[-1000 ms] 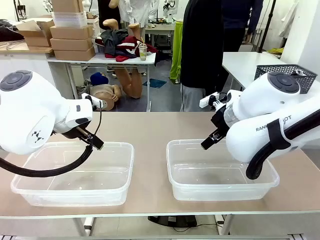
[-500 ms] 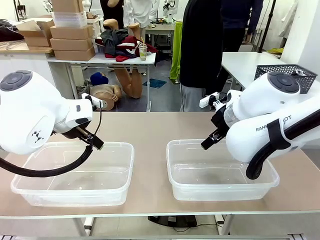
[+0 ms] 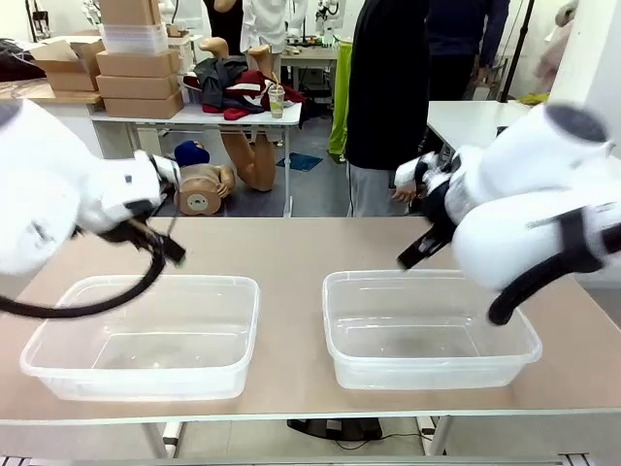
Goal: Sort the waste into each basket.
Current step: Pick up the Organizing box on the left side of the table and lift it.
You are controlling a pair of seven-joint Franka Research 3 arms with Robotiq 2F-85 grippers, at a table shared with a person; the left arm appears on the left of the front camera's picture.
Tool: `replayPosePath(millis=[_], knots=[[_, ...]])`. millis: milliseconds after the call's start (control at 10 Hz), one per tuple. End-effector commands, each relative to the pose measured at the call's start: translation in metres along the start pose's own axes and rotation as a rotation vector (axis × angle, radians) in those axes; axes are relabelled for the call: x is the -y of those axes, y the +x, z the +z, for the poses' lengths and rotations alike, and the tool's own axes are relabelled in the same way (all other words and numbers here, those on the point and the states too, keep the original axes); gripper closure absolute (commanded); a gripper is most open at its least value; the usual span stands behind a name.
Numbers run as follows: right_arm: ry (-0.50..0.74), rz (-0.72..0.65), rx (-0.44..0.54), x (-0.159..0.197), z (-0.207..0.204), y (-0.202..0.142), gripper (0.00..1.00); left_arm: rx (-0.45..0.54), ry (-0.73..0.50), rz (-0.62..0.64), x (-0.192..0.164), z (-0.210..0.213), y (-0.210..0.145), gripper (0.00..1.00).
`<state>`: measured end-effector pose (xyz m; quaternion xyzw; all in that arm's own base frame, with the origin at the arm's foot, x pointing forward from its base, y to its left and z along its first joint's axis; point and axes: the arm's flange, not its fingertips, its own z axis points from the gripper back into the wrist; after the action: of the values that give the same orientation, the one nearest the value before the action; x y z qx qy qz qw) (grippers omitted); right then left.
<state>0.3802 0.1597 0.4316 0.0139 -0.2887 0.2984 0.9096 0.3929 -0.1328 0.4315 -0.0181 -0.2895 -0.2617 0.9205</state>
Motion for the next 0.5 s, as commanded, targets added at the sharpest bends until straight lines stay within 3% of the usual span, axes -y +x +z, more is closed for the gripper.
replayPosePath(millis=[0,100,200,300,400], knots=[[-0.166,0.010,0.094,-0.019,0.091,-0.018,0.00,0.204,-0.092,0.020,-0.014,0.093,-0.021,0.00],[-0.190,0.077,0.077,-0.034,0.094,-0.030,0.00,0.238,-0.106,0.005,-0.014,0.100,-0.034,0.00],[-0.058,0.002,0.057,0.003,0.046,0.010,0.00,0.093,-0.015,0.032,-0.008,0.047,0.012,0.00],[-0.058,0.002,0.057,0.003,0.046,0.010,0.00,0.093,-0.015,0.032,-0.008,0.047,0.012,0.00],[-0.129,0.039,0.097,-0.007,0.095,0.013,0.00,0.192,-0.052,0.042,-0.016,0.100,0.014,0.00]])
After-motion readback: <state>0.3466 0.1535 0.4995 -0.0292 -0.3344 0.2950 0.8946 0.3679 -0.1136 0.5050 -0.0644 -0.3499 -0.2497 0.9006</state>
